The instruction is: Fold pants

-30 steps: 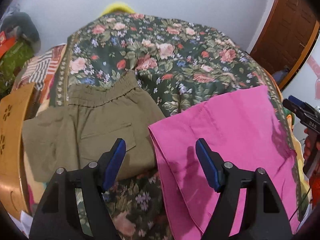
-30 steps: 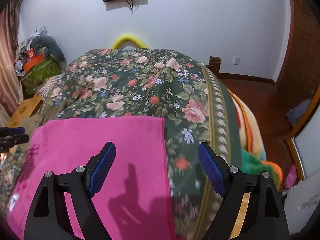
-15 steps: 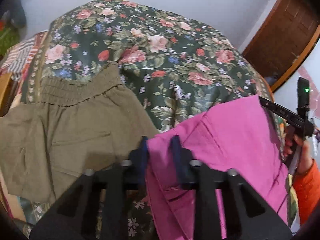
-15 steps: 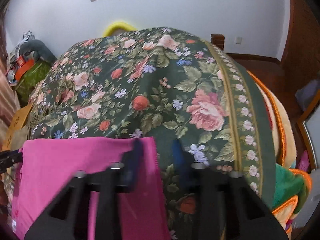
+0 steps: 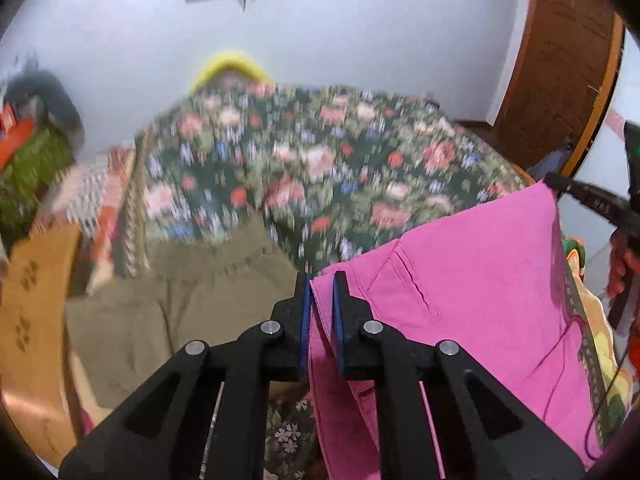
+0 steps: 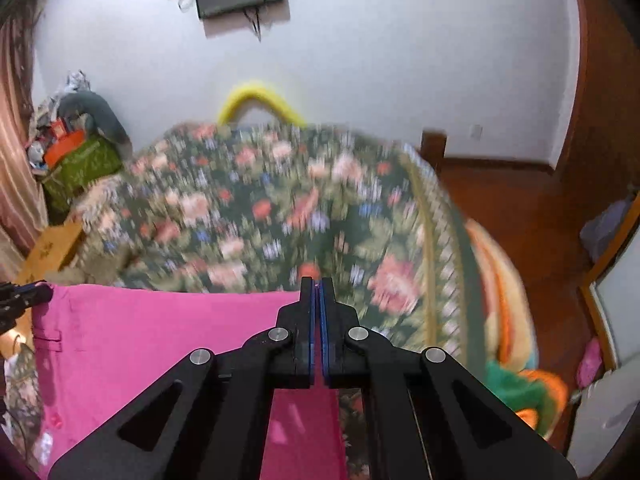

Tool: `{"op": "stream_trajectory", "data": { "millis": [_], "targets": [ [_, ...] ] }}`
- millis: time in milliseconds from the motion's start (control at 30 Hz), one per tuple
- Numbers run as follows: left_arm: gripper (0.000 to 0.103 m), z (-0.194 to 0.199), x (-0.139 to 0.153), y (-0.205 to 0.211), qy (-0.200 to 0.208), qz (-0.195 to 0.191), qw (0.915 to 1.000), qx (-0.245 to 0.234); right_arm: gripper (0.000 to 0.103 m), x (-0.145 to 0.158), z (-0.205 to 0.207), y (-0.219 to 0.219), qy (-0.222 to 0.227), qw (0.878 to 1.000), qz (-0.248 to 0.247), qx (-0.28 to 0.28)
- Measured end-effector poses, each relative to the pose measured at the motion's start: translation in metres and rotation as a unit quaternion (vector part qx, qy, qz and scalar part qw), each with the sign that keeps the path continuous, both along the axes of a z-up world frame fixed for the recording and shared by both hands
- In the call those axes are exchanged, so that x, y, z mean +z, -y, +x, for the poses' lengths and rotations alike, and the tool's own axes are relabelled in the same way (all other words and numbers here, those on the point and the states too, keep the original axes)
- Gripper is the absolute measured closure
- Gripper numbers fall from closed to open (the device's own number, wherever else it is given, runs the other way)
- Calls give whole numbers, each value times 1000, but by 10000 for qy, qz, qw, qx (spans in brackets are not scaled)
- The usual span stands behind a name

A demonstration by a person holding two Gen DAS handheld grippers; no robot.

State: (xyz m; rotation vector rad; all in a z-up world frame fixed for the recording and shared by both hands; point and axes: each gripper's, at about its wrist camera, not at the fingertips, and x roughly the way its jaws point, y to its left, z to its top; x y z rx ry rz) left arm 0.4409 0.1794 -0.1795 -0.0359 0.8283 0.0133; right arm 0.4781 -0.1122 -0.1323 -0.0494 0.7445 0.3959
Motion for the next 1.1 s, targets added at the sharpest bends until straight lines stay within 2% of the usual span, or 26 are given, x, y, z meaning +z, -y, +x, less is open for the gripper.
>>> {"op": "stream_trajectory", "data": {
  "millis": [100,233,467,767,1000,1100],
  "targets": [
    [93,-5,30,7,266,93,9996,3,102,35,-11,3,330,9994,62,-22],
    [93,-20,55,13,481,217,9986,-30,102,72,-34,9,560,9982,223,66],
    [93,-74,72,19,617,252,9976,-161,102,83,-91,15,635,9971,216,366],
    [92,-147,43,35,427,327,9980,-325,102,47,-163,33,183,9983,123,544],
    [92,-193,-3,57,-21,390,9981,-478,102,-1,-210,50,-367,9978,-90,540],
    [92,-204,-30,63,-368,410,9973,-492,102,-24,-228,52,-605,9963,-232,571]
  ]
}}
